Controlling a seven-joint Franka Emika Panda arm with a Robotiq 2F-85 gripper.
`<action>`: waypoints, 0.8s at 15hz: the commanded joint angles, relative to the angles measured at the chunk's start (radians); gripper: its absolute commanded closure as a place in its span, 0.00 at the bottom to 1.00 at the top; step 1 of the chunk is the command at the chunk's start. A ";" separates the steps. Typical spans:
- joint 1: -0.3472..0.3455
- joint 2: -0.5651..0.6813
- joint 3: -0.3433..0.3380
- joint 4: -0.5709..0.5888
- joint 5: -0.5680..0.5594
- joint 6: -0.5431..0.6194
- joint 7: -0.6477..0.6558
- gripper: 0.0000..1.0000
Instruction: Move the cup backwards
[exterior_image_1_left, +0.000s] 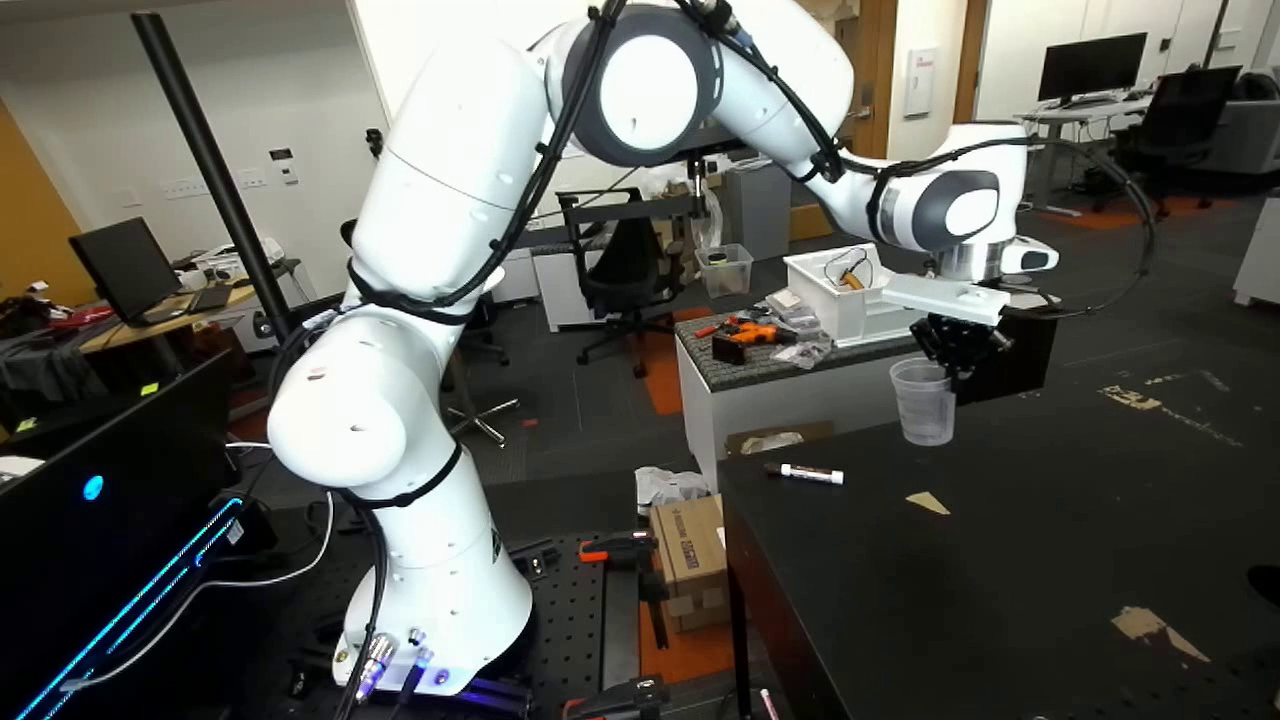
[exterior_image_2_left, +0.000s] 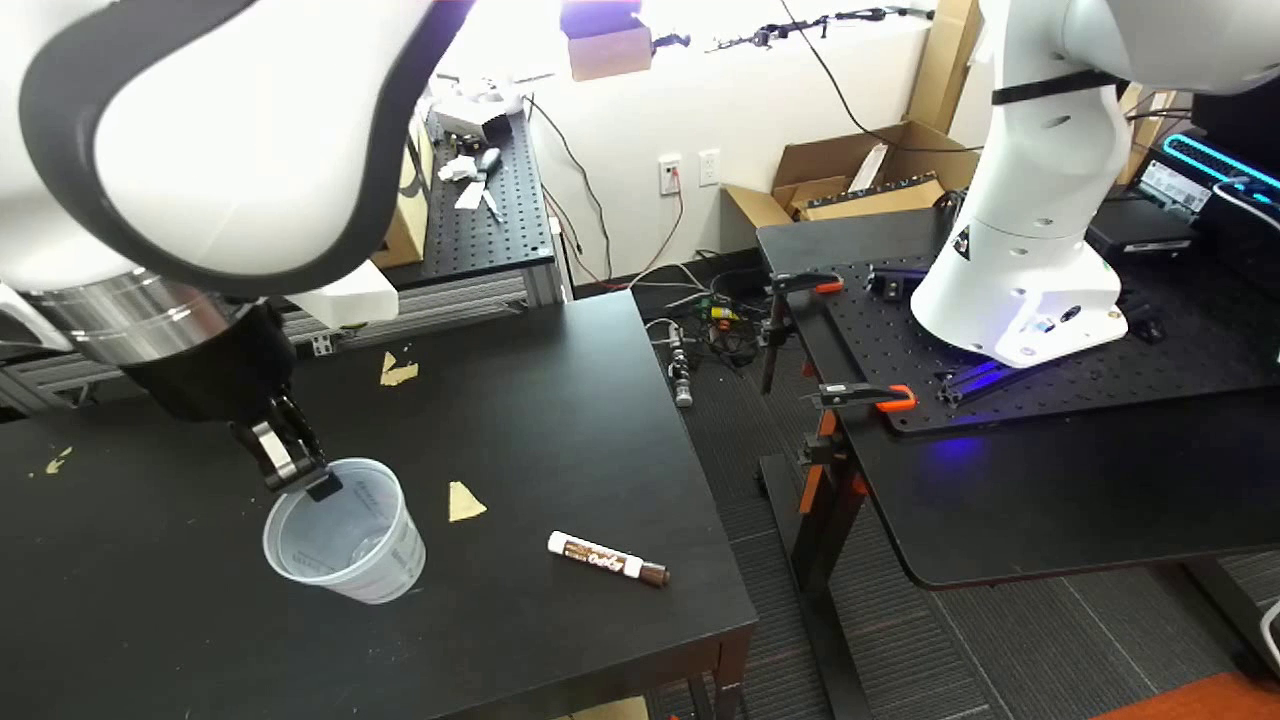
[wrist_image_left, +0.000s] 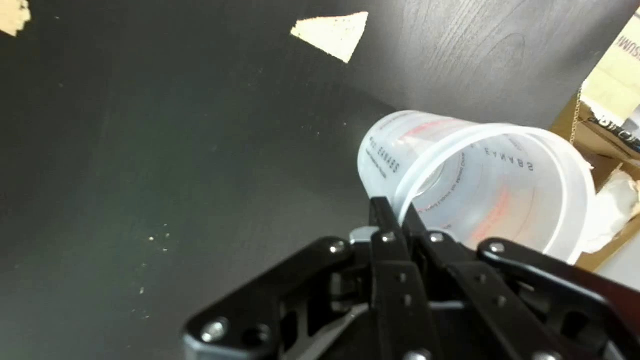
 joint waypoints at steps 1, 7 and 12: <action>-0.017 -0.080 -0.025 -0.044 0.026 -0.046 0.046 0.99; -0.075 -0.111 -0.045 -0.070 0.068 -0.061 0.041 0.99; -0.119 -0.123 -0.052 -0.104 0.112 -0.051 0.038 0.99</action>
